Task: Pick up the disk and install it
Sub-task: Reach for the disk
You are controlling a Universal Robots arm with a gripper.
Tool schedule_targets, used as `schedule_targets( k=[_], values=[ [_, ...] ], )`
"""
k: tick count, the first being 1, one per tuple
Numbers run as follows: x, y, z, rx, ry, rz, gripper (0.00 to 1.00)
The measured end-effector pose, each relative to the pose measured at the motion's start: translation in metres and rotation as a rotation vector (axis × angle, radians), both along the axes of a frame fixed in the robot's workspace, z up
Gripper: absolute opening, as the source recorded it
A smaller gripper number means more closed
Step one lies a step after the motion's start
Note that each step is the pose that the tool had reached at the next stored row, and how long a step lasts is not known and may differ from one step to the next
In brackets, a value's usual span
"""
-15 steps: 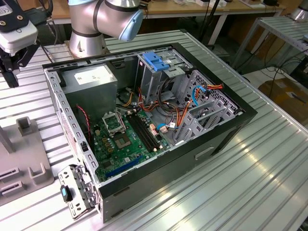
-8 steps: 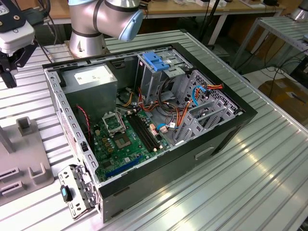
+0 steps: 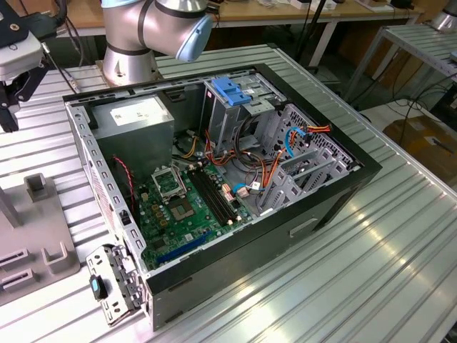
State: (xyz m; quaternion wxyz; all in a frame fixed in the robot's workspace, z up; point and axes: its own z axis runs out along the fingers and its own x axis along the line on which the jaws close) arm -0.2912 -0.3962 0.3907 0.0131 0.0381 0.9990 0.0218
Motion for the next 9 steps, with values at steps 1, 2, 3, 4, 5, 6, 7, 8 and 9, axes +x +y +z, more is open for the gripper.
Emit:
schedule_targets(
  k=[1,2,3,4,5,6,7,8,9],
  values=[
    [-0.0015,0.0,-0.0001,0.0,0.0,0.0,0.11],
    [-0.0033,0.0,-0.0002,0.0,0.0,0.0,0.11],
    [-0.0069,0.0001,-0.0003,0.0,0.0,0.0,0.11],
    [-0.0086,0.0001,-0.0004,0.0,0.0,0.0,0.11],
    [-0.0099,0.0002,-0.0004,0.0,0.0,0.0,0.11],
    [-0.0115,0.0002,-0.0005,0.0001,0.0,0.0,0.11],
    [-0.0128,0.0002,-0.0005,0.0,0.0,0.0,0.11],
    [-0.0145,0.0002,-0.0006,0.0001,0.0,0.0,0.11],
    [-0.0145,0.0002,-0.0006,0.0001,0.0,0.0,0.11]
  ],
)
